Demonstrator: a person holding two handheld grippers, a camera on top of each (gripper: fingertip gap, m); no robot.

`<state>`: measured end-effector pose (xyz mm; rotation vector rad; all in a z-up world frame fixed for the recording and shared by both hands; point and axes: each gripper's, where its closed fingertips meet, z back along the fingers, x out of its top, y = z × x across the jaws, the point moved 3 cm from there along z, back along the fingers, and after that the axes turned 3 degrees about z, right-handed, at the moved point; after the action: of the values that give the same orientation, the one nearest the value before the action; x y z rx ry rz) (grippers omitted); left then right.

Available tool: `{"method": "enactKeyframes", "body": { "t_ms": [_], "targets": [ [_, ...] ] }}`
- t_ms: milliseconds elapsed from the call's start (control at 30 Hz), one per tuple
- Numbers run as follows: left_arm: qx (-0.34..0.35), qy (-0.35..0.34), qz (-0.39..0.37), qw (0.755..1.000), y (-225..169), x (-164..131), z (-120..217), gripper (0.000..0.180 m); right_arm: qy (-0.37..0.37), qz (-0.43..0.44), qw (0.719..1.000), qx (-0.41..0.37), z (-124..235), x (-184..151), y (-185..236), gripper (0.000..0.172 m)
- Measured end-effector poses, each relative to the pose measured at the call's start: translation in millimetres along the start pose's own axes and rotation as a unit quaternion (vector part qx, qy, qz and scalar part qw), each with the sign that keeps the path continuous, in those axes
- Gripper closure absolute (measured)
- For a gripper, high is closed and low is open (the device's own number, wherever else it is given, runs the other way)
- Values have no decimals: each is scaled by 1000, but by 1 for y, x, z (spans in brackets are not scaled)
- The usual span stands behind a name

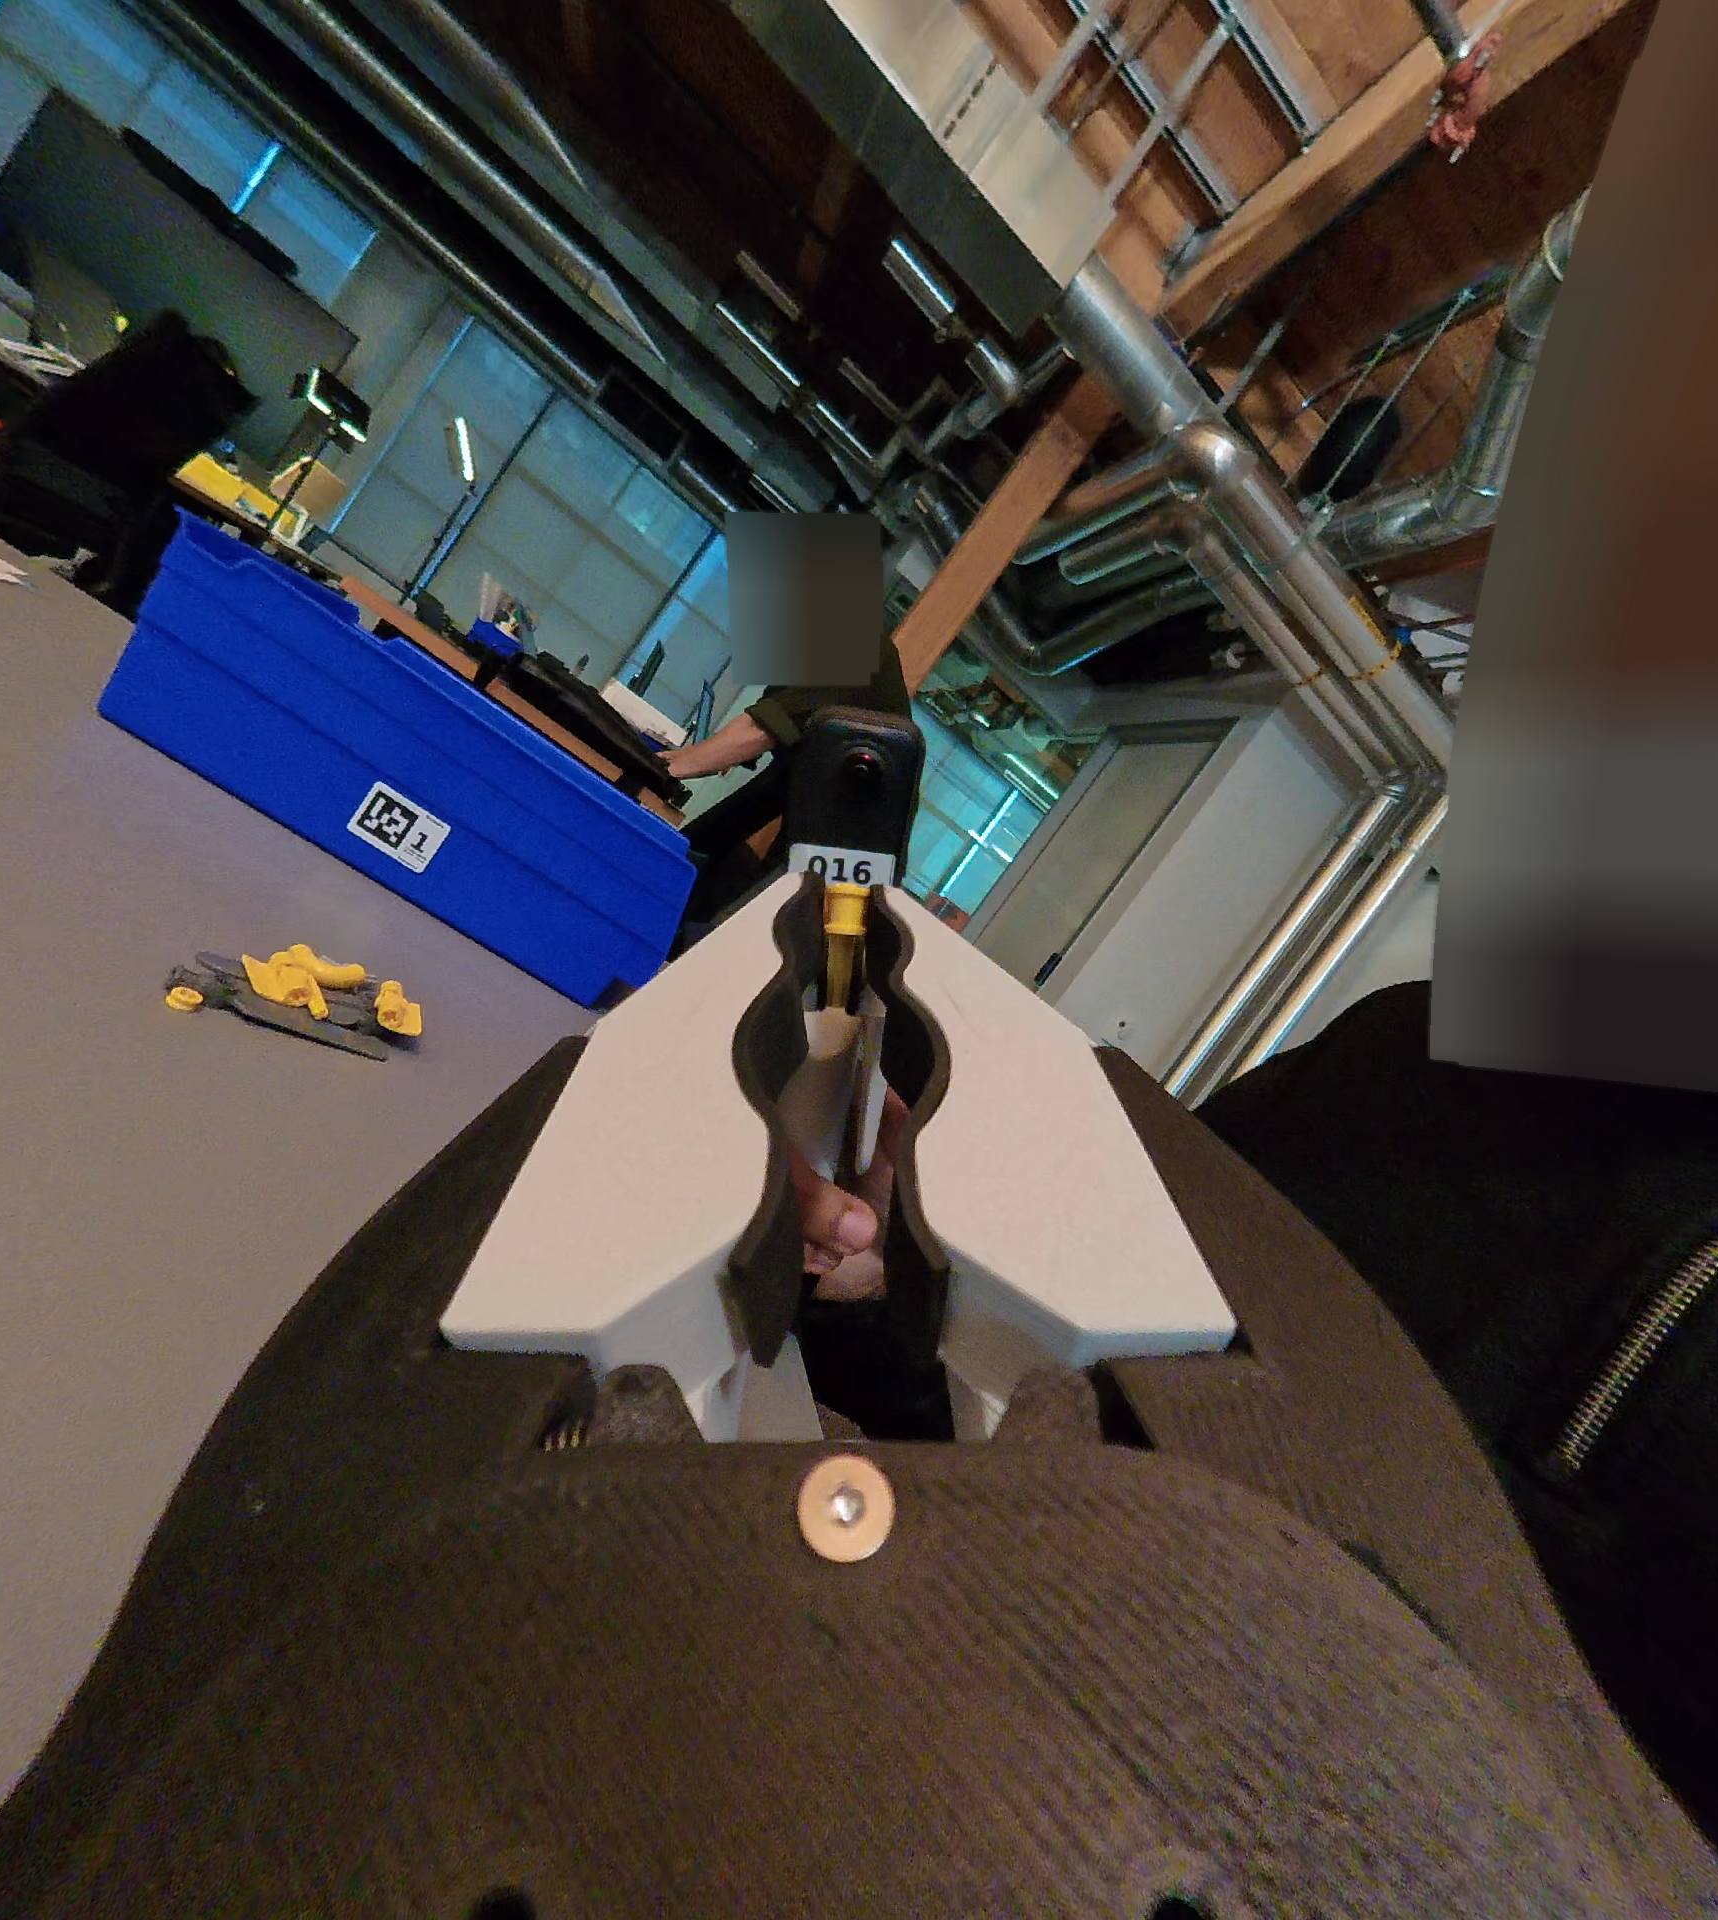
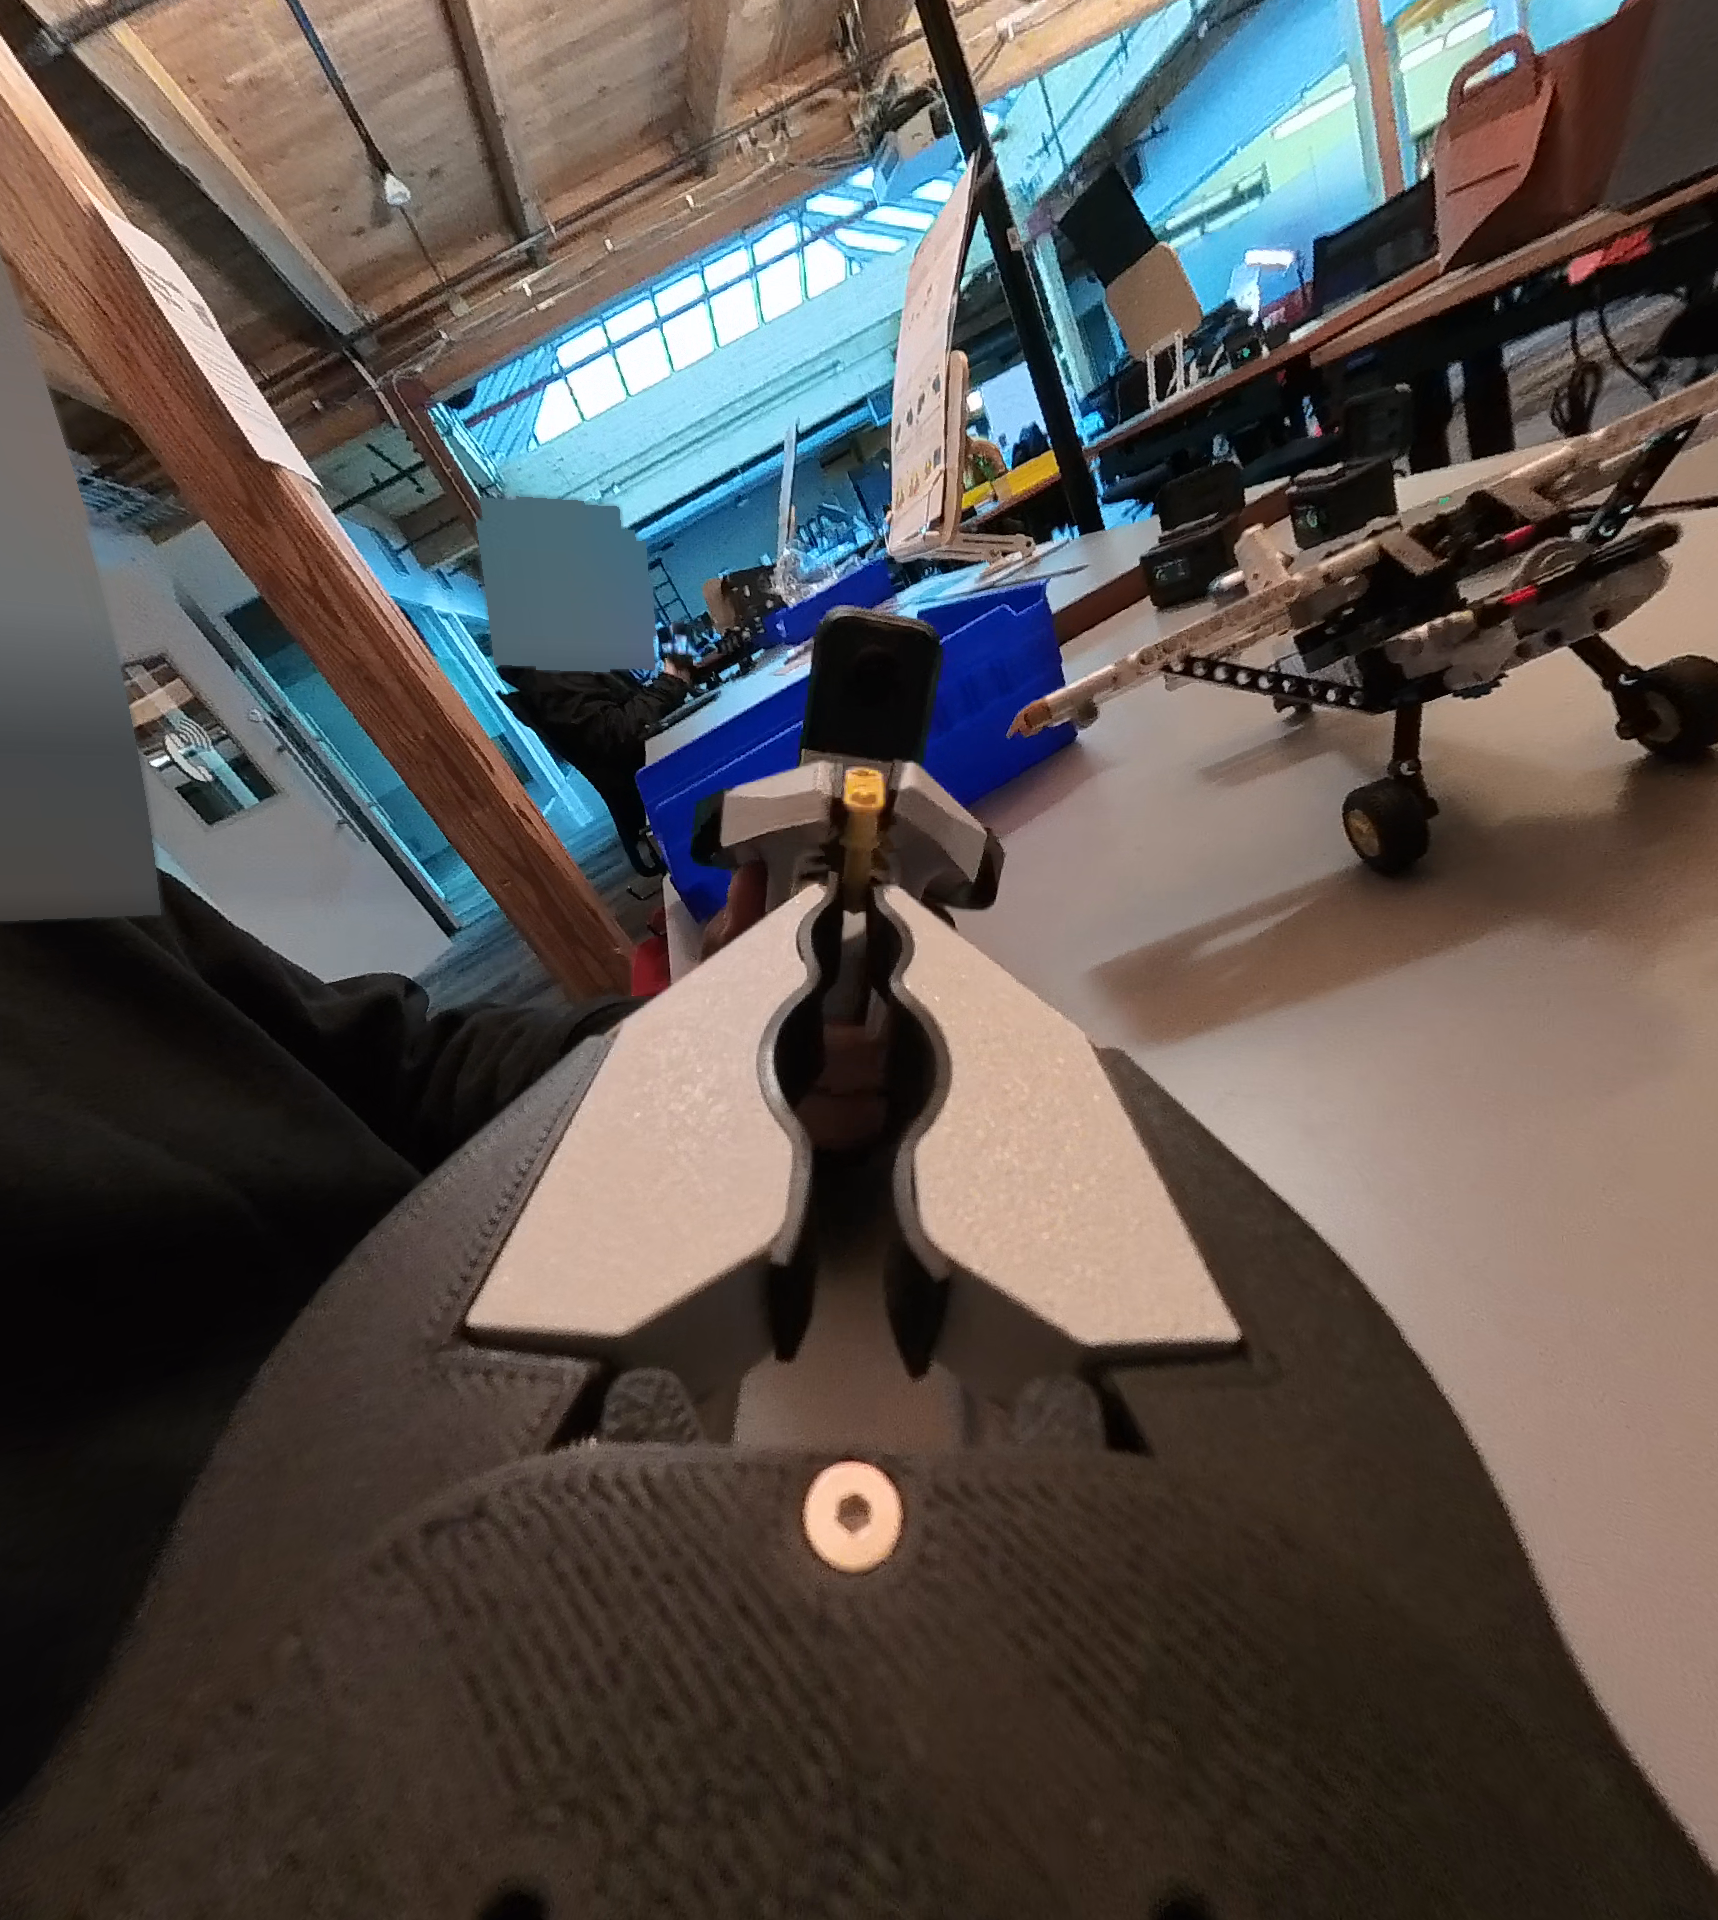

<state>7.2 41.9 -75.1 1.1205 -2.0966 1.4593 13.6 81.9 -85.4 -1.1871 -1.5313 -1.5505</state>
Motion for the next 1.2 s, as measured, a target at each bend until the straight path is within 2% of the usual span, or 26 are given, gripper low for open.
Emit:
{"method": "enactKeyframes", "body": {
  "t_ms": [67,233,333,400,767,1000,1200],
  "targets": [
    [-6,-4,9,1000,1,0,-1,178,-18,2,1000,2,1,1,-1,169],
    [-11,-23,38,999,5,3,3,177,-35,-31,999,11,5,2,-8,140],
    [-7,-9,31,999,5,-2,-1,177,-27,-42,999,18,2,-1,-8,150],
    [-4,-7,35,999,6,-3,-2,178,-24,-32,999,14,0,-2,-5,169],
    [-29,4,56,998,3,-7,-5,177,-28,-37,998,28,3,1,0,170],
    [-19,0,-20,1000,-8,-1,-3,179,-37,-47,998,28,-3,4,9,170],
    [-21,-9,-27,999,-11,1,-1,179,-31,-39,998,24,-6,3,12,170]
  ]
}}
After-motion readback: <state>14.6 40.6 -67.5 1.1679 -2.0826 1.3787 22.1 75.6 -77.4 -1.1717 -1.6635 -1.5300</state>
